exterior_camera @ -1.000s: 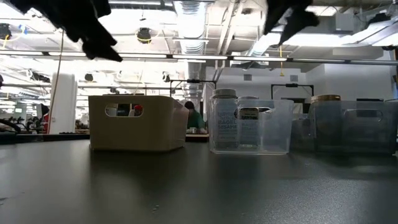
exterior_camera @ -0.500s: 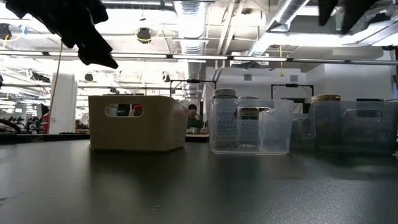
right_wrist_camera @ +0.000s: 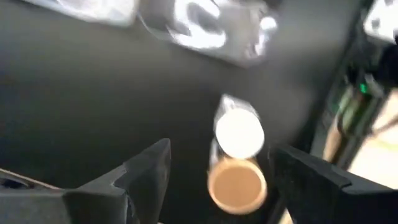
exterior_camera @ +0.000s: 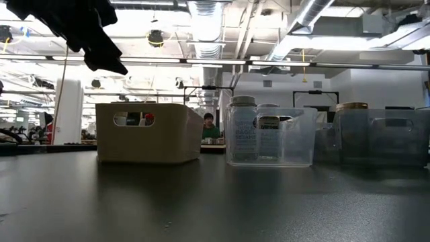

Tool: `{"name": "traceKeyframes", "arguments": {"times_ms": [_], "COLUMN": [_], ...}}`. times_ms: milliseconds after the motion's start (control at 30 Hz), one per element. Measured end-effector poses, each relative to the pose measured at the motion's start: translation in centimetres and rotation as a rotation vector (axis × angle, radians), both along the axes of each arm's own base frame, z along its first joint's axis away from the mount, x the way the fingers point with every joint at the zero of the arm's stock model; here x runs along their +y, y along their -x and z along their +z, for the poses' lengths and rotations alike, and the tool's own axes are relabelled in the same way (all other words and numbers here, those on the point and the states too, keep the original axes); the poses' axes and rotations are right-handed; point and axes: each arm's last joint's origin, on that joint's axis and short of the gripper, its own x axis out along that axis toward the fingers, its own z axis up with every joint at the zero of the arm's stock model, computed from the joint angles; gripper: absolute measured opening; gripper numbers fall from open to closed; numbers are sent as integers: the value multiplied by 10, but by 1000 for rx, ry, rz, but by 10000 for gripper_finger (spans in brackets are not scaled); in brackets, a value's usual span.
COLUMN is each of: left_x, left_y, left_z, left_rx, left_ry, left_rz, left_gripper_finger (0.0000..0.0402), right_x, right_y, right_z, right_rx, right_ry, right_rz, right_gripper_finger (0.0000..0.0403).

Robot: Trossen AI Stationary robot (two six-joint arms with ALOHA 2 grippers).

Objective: Sort spices by type
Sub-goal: Put the bottom brown seasoning bottle into the black bin

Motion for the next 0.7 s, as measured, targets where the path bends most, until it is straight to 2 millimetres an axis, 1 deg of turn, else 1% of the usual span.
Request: {"name": "traceKeyframes", "arguments": {"times_ms": [167, 300, 400, 533, 700], "left_x": [0, 0, 0, 0, 0], "left_y": [0, 0, 0, 0, 0], "left_z": [0, 0, 0, 0, 0], "left_rx": [0, -1, -1, 0, 0], "left_ry": [0, 0, 0, -5, -7], "left_rz": [0, 0, 1, 10, 12], "left_gripper_finger": [290, 290, 290, 290, 290], "right_x": [17, 30, 37, 46, 51], "right_y": [14, 18, 17, 16, 12], "right_z": [-11, -23, -35, -55, -67], "right_rx": [54, 31, 53, 166, 170], "right_ry": [-58, -109, -126, -146, -139], "right_rz": [-100, -191, -230, -227, -231], "right_gripper_finger": [296, 296, 296, 296, 296]}}
